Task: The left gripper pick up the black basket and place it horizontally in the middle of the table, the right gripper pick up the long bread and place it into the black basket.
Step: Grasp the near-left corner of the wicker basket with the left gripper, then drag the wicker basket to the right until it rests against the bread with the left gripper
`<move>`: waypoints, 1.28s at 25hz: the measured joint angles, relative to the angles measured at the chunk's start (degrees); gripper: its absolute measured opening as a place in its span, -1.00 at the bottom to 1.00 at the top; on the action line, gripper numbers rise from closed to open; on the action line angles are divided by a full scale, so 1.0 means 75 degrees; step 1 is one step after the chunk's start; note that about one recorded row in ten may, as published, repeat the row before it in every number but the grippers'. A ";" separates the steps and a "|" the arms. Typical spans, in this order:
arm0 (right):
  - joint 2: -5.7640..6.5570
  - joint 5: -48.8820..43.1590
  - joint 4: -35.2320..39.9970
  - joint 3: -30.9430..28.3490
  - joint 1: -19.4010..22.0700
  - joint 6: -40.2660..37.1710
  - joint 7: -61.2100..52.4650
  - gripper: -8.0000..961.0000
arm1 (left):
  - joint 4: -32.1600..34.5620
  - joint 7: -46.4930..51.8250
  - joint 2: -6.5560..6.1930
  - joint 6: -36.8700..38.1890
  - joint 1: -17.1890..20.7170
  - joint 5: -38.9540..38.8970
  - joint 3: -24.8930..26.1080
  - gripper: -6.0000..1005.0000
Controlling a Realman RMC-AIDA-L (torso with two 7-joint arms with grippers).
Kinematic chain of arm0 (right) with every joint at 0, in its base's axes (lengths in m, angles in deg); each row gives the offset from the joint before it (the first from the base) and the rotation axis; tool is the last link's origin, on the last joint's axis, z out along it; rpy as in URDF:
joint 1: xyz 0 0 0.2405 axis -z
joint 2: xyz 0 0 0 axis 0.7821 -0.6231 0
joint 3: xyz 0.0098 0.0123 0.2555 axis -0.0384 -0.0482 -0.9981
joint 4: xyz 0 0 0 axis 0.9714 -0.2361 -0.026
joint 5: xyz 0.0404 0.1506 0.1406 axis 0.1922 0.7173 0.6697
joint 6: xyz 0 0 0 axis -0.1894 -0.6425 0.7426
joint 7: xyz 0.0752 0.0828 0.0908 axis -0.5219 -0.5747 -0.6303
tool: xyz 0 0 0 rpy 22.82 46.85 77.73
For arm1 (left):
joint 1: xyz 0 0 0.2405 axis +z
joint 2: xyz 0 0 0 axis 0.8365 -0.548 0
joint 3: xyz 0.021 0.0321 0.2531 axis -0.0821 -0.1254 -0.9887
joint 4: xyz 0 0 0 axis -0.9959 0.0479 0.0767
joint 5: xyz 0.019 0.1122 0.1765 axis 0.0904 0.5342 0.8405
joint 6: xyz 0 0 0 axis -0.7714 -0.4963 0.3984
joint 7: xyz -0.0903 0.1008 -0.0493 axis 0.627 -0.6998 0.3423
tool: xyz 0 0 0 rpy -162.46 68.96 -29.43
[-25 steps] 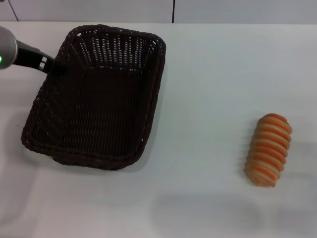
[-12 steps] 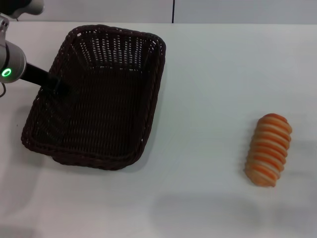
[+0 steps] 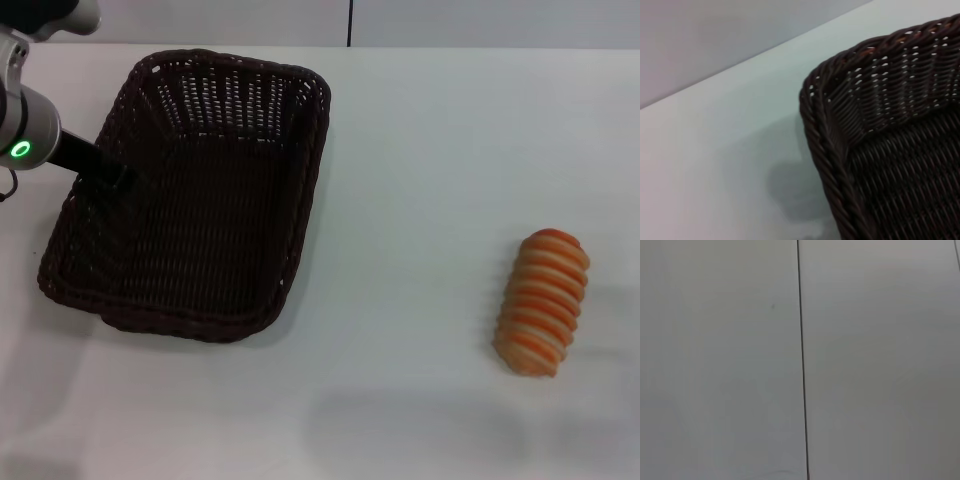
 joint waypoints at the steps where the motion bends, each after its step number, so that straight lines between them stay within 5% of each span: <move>1: 0.0000 0.0000 -0.0001 0.0001 0.0000 0.0001 0.0000 0.59 | 0.0000 0.0000 0.0000 0.0000 0.0000 0.0000 0.0000 -0.17; 3: 0.0002 0.0000 -0.0001 0.0004 0.0000 0.0001 0.0000 0.59 | -0.0015 0.0001 0.0005 -0.0012 0.0001 0.0009 -0.0128 -0.37; 13: 0.0012 0.0000 -0.0034 0.0017 -0.0023 -0.0021 0.0000 0.59 | -0.0204 -0.0578 -0.0005 -0.0092 -0.0009 -0.0147 -0.0274 -0.42; 18: 0.0015 -0.0001 -0.0100 0.0010 -0.0011 -0.0063 0.0000 0.59 | -0.0047 -0.2080 -0.0025 -0.0519 -0.0490 -0.1015 0.0635 -0.46; 24: 0.0024 -0.0001 -0.0195 0.0006 0.0055 -0.0116 0.0000 0.59 | 0.0986 -0.4200 -0.0038 -0.1559 -0.1749 -0.1642 0.2331 -0.52; 32: 0.0024 -0.0001 -0.0233 0.0020 0.0078 -0.0237 0.0000 0.59 | 0.1525 -0.5343 -0.0113 -0.2415 -0.2549 -0.1942 0.3041 -0.60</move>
